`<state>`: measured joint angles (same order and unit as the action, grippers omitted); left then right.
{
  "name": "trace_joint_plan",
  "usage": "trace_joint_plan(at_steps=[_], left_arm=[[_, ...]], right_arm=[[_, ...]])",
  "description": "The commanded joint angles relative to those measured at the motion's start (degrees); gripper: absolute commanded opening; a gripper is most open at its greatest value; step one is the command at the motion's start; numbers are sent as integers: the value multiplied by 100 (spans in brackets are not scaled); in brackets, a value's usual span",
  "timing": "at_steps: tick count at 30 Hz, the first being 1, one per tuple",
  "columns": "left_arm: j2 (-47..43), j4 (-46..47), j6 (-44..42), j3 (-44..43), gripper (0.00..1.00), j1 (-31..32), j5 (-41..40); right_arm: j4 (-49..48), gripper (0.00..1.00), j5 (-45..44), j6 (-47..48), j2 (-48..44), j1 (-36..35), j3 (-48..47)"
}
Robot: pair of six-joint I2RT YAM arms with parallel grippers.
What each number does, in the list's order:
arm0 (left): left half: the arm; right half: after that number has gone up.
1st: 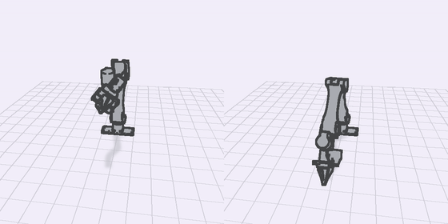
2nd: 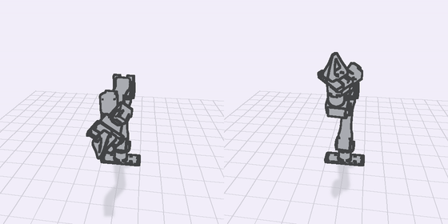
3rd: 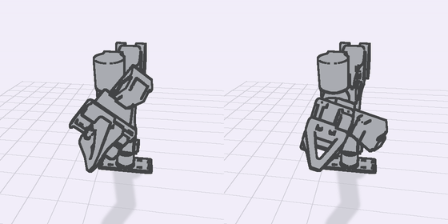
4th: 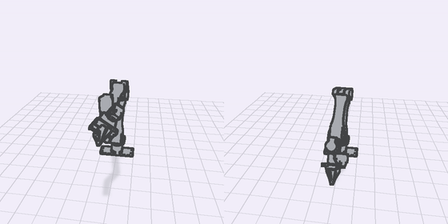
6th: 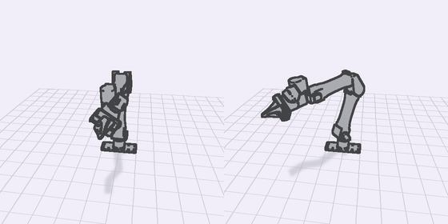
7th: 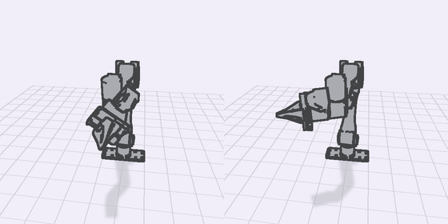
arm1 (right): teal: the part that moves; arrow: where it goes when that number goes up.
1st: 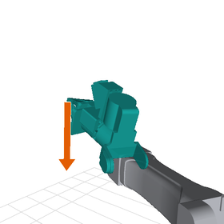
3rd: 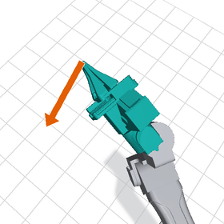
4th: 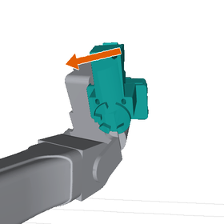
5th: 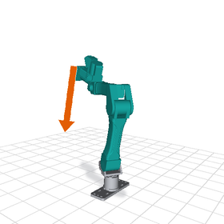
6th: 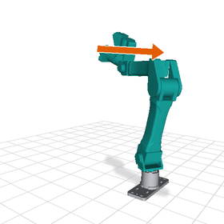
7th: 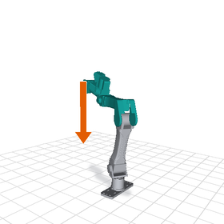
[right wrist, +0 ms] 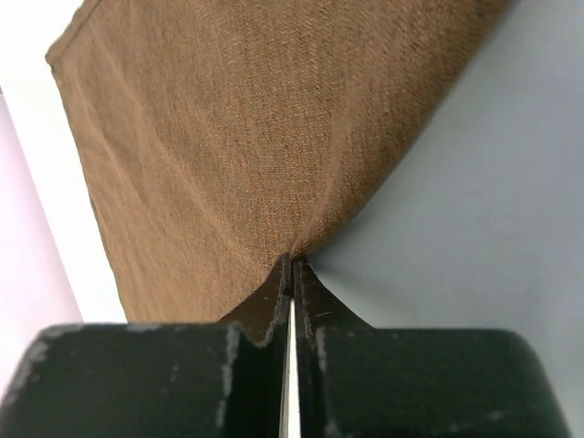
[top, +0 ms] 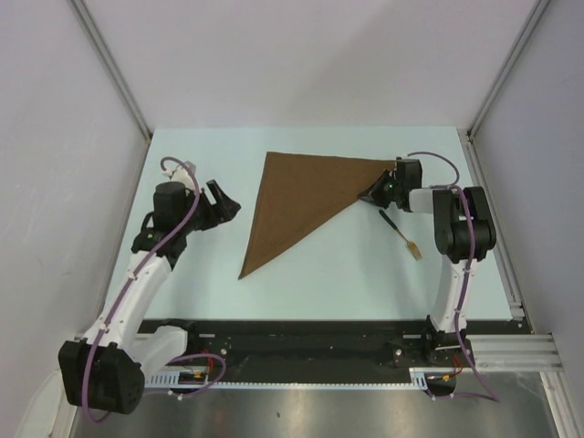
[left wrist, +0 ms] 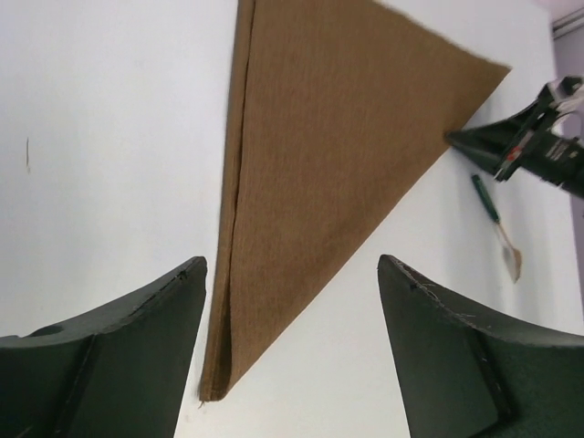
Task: Fold the napkin, place the utensils inside, and roll it up
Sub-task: Fold the napkin, then grab a utensil with the right arm
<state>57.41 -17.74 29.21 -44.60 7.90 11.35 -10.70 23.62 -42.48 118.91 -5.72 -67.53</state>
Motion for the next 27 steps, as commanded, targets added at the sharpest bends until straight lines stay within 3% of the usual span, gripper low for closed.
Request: trace_joint_plan(at_steps=[1, 2, 5, 8, 10, 12, 15, 21, 27], left_arm=[[138, -142, -460, -724, 81, -113, 297], [252, -168, -521, -1021, 81, -131, 393], [656, -300, -653, -1691, 85, -166, 639], [903, -415, -733, -2035, 98, -184, 745], [913, -240, -733, -1852, 100, -210, 772], [886, -56, -750, -1658, 100, -289, 763], [904, -72, -794, -1429, 100, -412, 806], [991, -46, -759, -1341, 100, -465, 895], [1044, -46, -741, -1315, 100, -491, 930]], right_arm=[[-71, 9, 500, 486, -473, 141, 161], [-221, 26, 721, 530, -544, 158, 213], [-451, 50, 1337, 767, -974, 193, 205], [136, 62, 1629, 1390, -1449, 246, 47], [1040, 67, 1288, 2003, -1799, 290, -41], [2179, 68, 518, 2383, -1976, 308, -164], [3149, 68, -380, 2929, -2240, 308, -103], [3925, 66, -1646, 3167, -2320, 150, 187], [4093, 65, -1957, 3167, -2197, 115, 354]])
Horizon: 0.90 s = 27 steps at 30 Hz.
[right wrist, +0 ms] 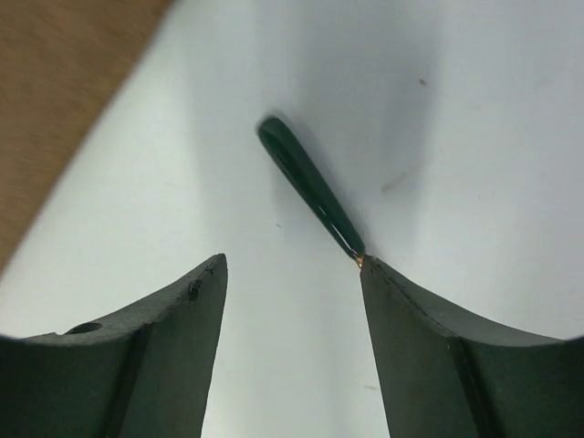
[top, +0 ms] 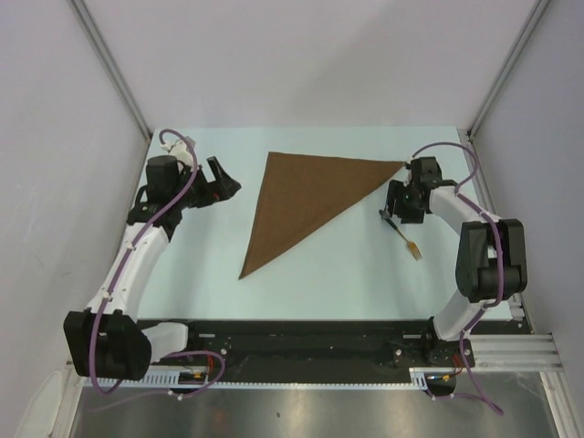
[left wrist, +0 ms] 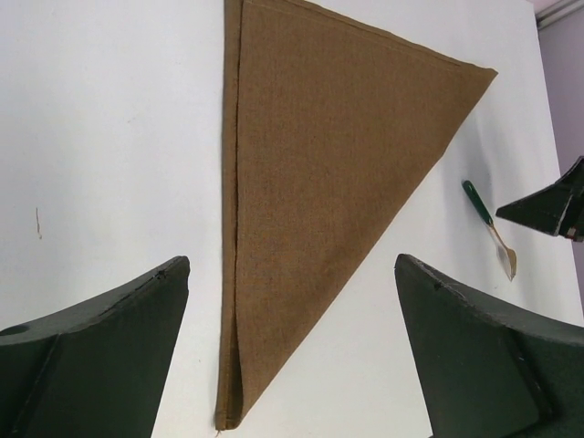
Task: Fold the napkin, place the utensils inside, and roll it up
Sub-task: Grab a utensil with the right arm
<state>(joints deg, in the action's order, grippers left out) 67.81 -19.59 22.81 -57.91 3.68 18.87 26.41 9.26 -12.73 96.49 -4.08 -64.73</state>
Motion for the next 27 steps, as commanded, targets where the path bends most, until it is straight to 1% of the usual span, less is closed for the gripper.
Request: trace_joint_plan(at_steps=[1, 7, 8, 15, 23, 26, 27], left_arm=[[4, 140, -110, 17, 100, -78, 195], [48, 166, -66, 34, 100, -113, 292], [57, 193, -57, 34, 100, -113, 310], [66, 202, -40, 52, 100, -131, 354], [92, 263, 22, 78, 100, -175, 521], [83, 272, 31, 87, 100, -184, 521], [74, 272, 31, 96, 100, -184, 512]], right_arm=[[373, 65, -539, 192, 46, -84, 109], [478, 65, -917, 70, 54, -120, 373], [496, 65, -1160, 52, 63, -111, 417], [531, 62, -1356, -10, 107, -137, 417], [672, 52, -1260, 25, 309, -242, 417], [760, 43, -1312, 8, 336, -357, 400], [786, 37, -1338, 8, 327, -435, 391]])
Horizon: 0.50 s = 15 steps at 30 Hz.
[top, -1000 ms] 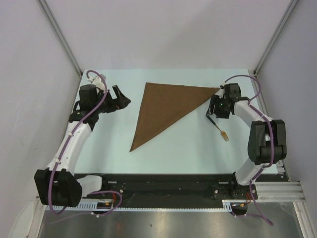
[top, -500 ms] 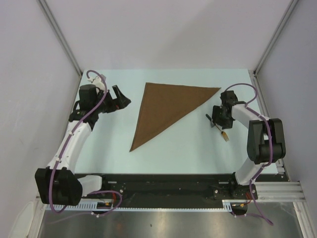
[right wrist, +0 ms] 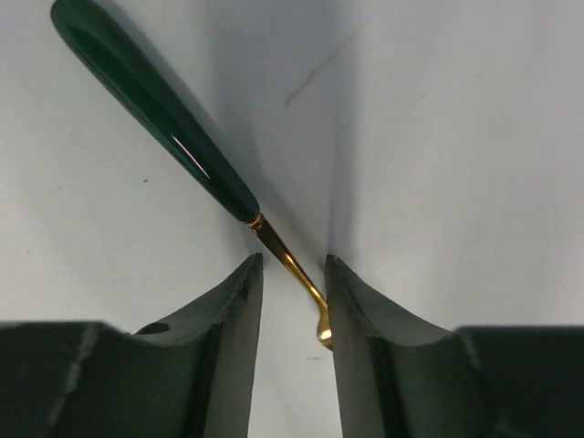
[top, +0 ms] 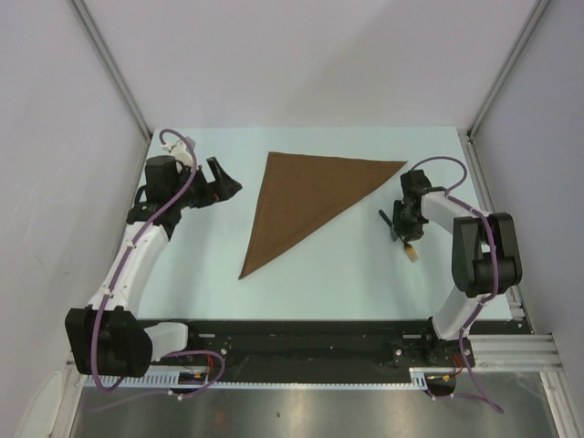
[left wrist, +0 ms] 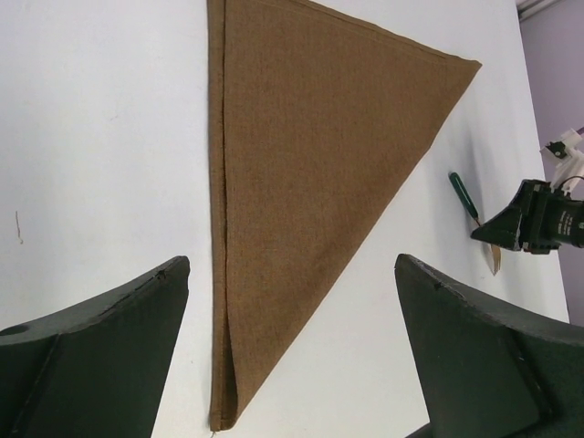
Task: Fold the napkin, place the utensils inside, and roll it up
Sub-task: Grab a utensil with the right arm
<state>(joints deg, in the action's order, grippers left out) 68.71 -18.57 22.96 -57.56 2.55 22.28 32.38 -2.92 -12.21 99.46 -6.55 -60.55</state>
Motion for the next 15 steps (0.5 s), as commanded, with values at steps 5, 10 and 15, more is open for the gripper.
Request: trace_joint_plan(at_steps=[5, 10, 15], left_arm=[[-15, 196, 42, 70, 100, -88, 215], [-15, 213, 51, 78, 100, -88, 233], [-15, 248, 86, 96, 100, -96, 303]], right_arm=[[321, 7, -78, -80, -93, -356, 0], [558, 0, -86, -176, -427, -732, -307], [428, 0, -227, -712, -358, -1190, -1256]])
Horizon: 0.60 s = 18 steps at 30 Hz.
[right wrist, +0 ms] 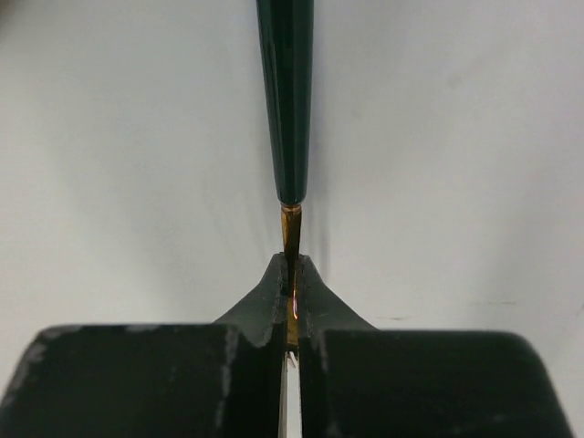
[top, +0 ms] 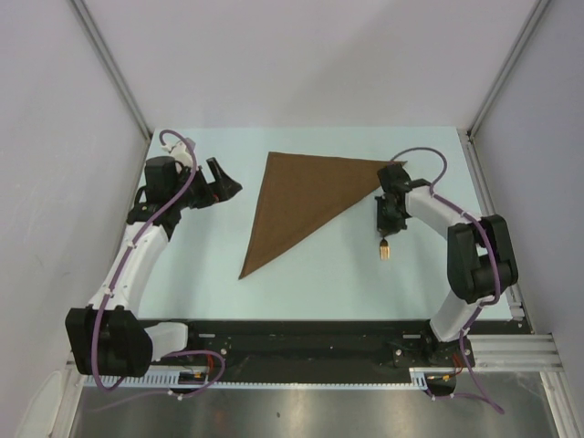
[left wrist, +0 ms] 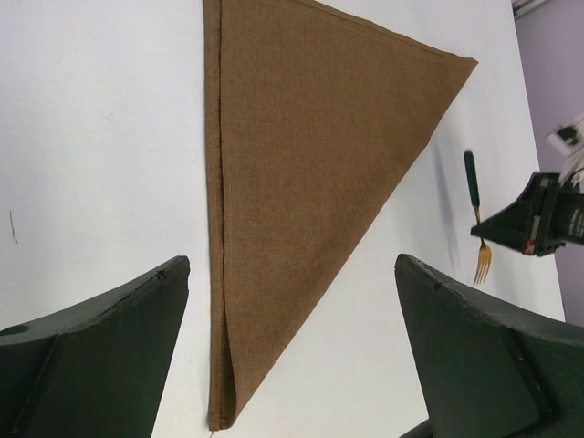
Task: Fold the napkin, place the utensils inside, and roll it up
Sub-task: Grab a utensil with the right arm, then place the utensil onto the napkin
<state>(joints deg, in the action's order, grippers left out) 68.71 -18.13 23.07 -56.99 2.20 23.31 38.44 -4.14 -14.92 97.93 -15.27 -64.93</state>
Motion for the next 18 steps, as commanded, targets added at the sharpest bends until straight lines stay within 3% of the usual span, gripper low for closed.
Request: trace_joint_plan(at_steps=[1, 4, 5, 8, 9, 11, 18], left_arm=[[-15, 213, 92, 56, 100, -61, 226], [-7, 257, 119, 83, 100, -61, 314], [-6, 257, 127, 92, 100, -61, 341], [-6, 301, 163, 127, 100, -61, 385], [2, 301, 171, 127, 100, -61, 402], [-15, 301, 172, 127, 100, -61, 411], [-24, 301, 172, 153, 100, -61, 350]], right_arm=[[-326, 0, 61, -625, -91, -389, -898], [-1554, 0, 1325, -1404, -29, -494, -707], [-2559, 0, 2077, -1652, -20, -503, -392], [-4443, 0, 2803, -3075, 164, -609, 154], [-5598, 0, 3005, -3435, 252, -661, 399], [-6772, 0, 3059, -4155, 620, -819, 489], [-9106, 0, 2472, -5573, 1544, -1267, 753]])
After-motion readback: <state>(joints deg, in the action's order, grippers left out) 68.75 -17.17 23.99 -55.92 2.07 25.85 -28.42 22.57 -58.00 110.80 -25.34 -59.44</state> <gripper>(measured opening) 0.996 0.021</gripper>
